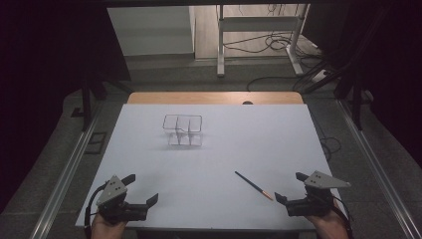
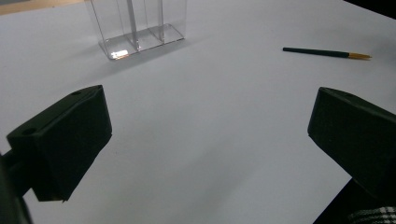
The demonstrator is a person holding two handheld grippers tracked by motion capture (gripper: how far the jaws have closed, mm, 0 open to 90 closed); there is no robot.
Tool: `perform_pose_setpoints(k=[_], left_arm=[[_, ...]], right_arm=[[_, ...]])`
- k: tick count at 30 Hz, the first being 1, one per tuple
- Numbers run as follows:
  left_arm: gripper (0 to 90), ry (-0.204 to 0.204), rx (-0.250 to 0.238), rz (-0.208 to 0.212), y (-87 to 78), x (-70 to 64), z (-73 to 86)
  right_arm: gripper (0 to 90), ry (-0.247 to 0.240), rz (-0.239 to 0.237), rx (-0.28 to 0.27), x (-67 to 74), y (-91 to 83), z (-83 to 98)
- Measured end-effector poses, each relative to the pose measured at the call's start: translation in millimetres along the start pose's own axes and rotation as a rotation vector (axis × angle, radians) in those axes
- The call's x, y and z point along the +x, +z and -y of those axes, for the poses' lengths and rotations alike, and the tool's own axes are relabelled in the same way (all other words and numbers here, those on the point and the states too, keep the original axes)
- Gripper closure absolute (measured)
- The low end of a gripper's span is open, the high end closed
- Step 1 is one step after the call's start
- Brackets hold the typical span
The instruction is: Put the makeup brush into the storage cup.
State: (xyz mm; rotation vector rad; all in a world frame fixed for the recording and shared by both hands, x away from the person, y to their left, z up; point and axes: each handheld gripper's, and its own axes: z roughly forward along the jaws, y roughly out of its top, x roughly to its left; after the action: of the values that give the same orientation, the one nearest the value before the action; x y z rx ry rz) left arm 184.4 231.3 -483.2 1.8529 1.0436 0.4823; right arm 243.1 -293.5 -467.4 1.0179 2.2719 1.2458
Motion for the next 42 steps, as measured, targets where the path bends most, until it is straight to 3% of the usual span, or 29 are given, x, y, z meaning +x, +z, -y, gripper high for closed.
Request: perform_pose_setpoints(k=[7, 42], left_arm=[[0.1, -0.014, -0.009, 0.002, -1.5, 2.3, 0.6], [0.4, -0.004, 0.008, 0.005, 0.4, 1.7, 0.6]], right_arm=[[0.0, 0.002, -0.008, 0.007, 0.5, 0.8, 0.0], [2.5, -0.018, -0.020, 0.028, 2.6, 2.9, -0.3]])
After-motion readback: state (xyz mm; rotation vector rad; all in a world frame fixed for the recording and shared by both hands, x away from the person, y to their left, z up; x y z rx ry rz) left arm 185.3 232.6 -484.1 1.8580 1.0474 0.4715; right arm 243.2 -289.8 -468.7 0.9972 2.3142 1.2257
